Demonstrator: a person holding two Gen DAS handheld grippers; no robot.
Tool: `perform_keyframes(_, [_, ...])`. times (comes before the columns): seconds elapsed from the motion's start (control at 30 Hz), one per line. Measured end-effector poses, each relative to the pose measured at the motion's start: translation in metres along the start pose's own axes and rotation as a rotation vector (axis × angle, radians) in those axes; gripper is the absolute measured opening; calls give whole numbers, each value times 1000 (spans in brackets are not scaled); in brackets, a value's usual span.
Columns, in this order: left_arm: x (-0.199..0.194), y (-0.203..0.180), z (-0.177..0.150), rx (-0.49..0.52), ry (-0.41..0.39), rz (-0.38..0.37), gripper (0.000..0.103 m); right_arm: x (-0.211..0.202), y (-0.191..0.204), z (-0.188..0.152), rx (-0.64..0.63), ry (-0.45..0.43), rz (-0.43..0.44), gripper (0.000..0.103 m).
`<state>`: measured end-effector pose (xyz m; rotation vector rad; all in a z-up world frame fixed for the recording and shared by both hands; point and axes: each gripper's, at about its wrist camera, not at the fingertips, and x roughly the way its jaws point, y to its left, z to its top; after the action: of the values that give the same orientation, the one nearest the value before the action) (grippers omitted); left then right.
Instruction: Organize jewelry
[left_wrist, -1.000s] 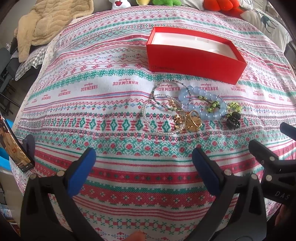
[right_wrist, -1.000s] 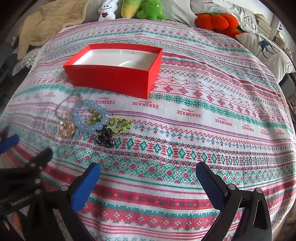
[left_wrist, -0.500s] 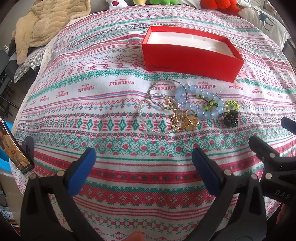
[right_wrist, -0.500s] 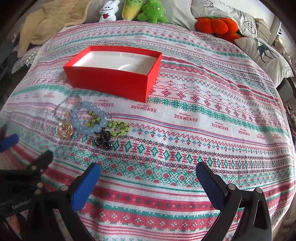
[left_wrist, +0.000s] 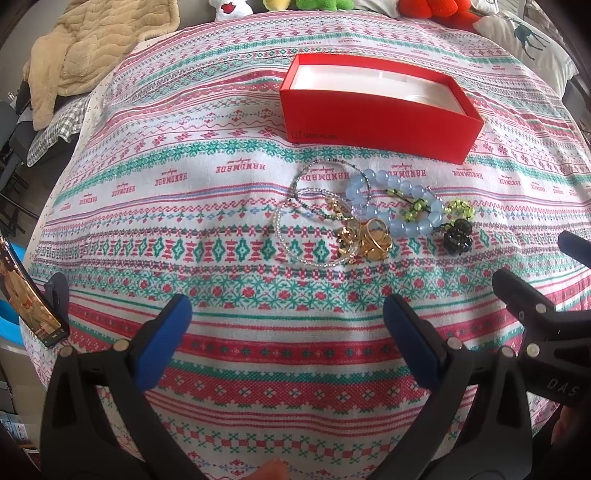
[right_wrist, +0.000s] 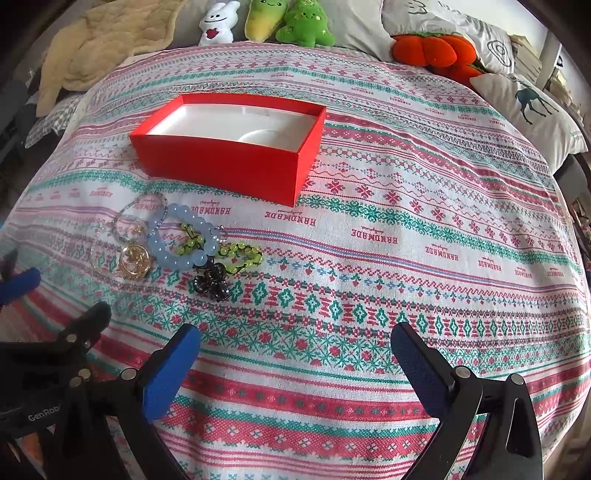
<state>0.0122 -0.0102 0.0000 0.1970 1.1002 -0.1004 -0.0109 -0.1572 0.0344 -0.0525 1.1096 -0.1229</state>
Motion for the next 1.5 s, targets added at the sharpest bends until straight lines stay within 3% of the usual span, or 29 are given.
perform_keyframes(1.0, [-2, -3, 4, 4, 3, -3, 103, -2, -1, 0, 3, -4, 6, 103])
perform_keyframes(1.3, [9, 11, 7, 12, -4, -105, 103, -1, -5, 0, 19, -4, 26, 103])
perform_keyframes(1.5, [16, 37, 15, -36, -6, -190, 103, 7, -8, 9, 21, 39, 79, 103])
